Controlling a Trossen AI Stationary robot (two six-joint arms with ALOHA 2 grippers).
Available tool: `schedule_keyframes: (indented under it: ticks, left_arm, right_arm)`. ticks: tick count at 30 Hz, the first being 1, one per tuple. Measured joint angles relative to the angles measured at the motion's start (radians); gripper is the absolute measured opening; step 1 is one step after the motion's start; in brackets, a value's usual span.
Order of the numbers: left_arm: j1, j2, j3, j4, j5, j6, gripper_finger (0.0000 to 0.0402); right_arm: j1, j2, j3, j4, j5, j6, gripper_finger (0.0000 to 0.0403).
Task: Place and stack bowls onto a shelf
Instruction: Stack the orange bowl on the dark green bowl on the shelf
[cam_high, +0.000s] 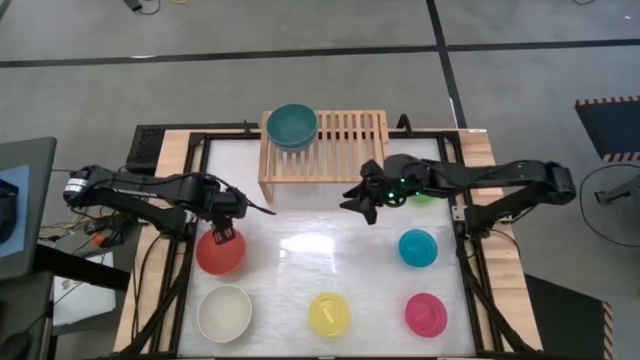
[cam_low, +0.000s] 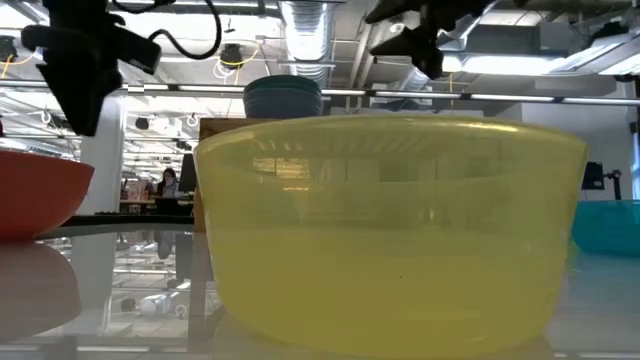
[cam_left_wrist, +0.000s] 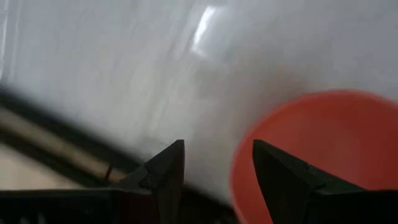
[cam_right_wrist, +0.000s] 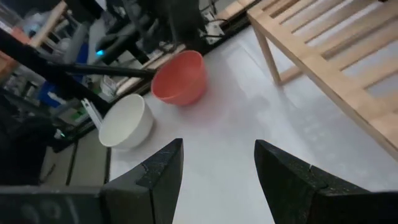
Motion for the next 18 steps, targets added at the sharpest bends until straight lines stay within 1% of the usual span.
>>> schedule_keyframes:
  ticks: [1,3,5,8,11,18]
  left_arm:
    - [0.000,-0.015,-0.033,0.048,0.027,0.035,0.0171]
    - [-0.001,-0.040,-0.091,0.088,0.098,0.080,0.0166]
    - [0.000,-0.064,-0.144,0.082,0.134,0.098,0.0158]
    - [0.001,-0.090,-0.196,0.113,0.135,0.100,0.0145]
    - [0.003,-0.103,-0.238,0.120,0.132,0.117,0.0133]
    - [0.005,-0.084,-0.244,0.128,0.099,0.071,0.0104]
  right_arm:
    - [0.001,-0.008,-0.009,0.015,0.000,0.007,0.0224]
    - [0.011,-0.030,-0.022,0.040,0.000,0.017,0.0224]
    - [0.026,-0.051,-0.024,0.031,0.012,0.018,0.0224]
    - [0.037,-0.068,-0.024,0.011,0.049,-0.005,0.0224]
    - [0.025,-0.068,-0.024,0.013,0.072,-0.025,0.0224]
    - [-0.016,-0.042,-0.024,0.059,0.077,-0.025,0.0224]
